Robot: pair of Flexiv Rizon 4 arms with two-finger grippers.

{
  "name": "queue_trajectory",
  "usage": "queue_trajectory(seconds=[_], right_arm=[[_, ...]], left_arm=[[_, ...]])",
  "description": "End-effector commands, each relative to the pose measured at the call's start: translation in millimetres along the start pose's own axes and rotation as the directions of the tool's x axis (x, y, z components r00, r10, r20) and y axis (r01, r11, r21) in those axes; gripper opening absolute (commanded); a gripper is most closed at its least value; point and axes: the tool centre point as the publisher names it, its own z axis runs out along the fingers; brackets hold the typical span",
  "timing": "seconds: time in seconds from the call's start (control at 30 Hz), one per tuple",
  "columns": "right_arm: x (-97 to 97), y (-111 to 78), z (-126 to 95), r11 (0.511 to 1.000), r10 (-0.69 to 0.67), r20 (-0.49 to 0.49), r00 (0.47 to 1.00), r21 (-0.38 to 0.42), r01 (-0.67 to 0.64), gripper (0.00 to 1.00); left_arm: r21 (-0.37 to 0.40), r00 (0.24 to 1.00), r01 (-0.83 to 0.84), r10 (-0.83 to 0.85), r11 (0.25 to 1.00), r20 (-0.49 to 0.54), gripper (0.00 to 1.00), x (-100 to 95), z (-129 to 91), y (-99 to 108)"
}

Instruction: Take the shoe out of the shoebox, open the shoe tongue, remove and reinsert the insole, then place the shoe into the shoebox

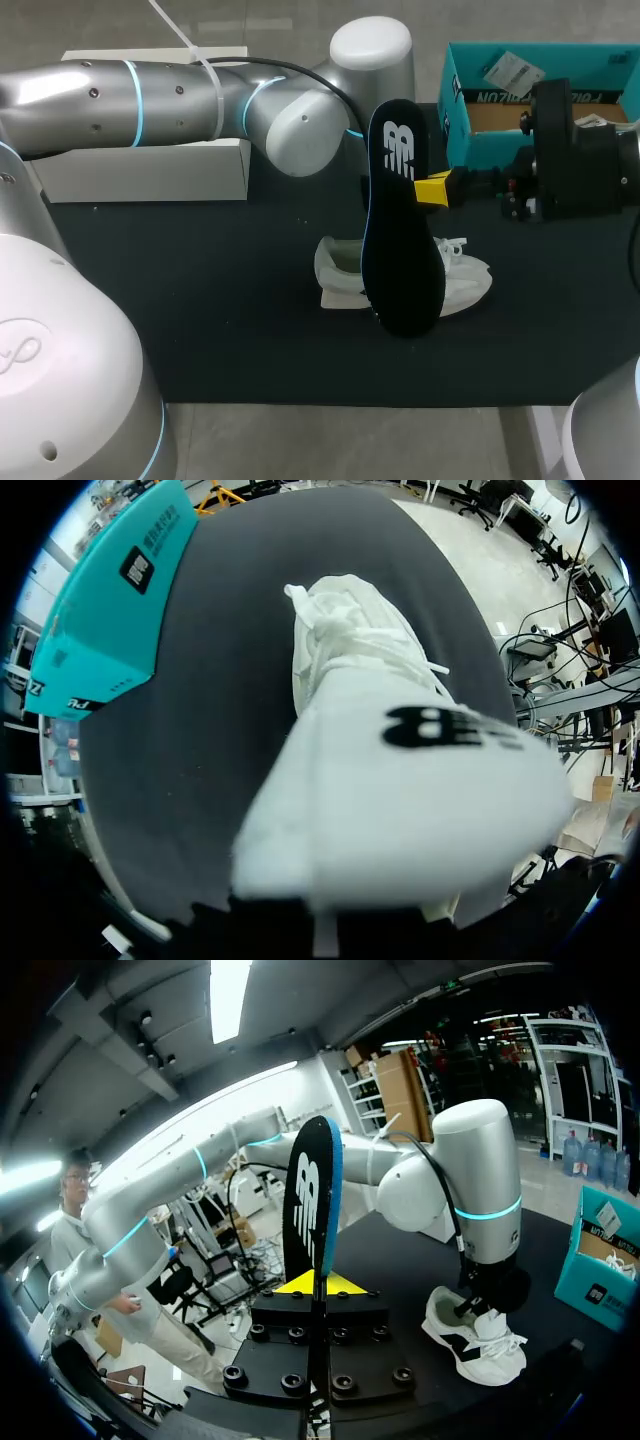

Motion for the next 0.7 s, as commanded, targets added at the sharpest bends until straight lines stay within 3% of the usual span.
queue_trajectory(seconds=[0.03,0.33,0.43,0.53,0.6,0.67,0.7], right_arm=[[-1.2,1.2,2.9,1.000,0.001,-0.001,1.000,0.002,-0.001,0.00],[-1.2,1.2,2.9,1.000,0.001,-0.001,1.000,0.002,-0.001,0.00],[-1.2,1.2,2.9,1.000,0.001,-0.001,1.000,0.002,-0.001,0.00],[-1.2,1.2,2.9,1.000,0.001,-0.001,1.000,0.002,-0.001,0.00],[-1.2,1.2,2.9,1.000,0.001,-0.001,1.000,0.002,-0.001,0.00],[-1.2,1.2,2.9,1.000,0.001,-0.001,1.000,0.002,-0.001,0.00],[-1.2,1.2,2.9,1.000,0.001,-0.001,1.000,0.002,-0.001,0.00]], left_arm=[[0.002,1.000,0.000,0.000,1.000,0.002,0.00,1.1,0.3,1.7],[0.002,1.000,0.000,0.000,1.000,0.002,0.00,1.1,0.3,1.7],[0.058,0.971,-0.235,0.237,0.970,-0.042,0.00,-4.1,-11.3,2.2],[0.080,0.898,-0.420,0.426,0.904,-0.109,0.00,-8.0,-24.9,3.8],[0.107,0.848,-0.512,0.521,0.853,-0.096,0.00,-8.3,-37.0,8.4],[0.119,0.768,-0.614,0.625,0.781,-0.138,0.00,-10.1,-45.5,12.7],[0.138,0.654,-0.717,0.728,0.683,-0.208,0.00,-12.1,-48.5,14.7]])
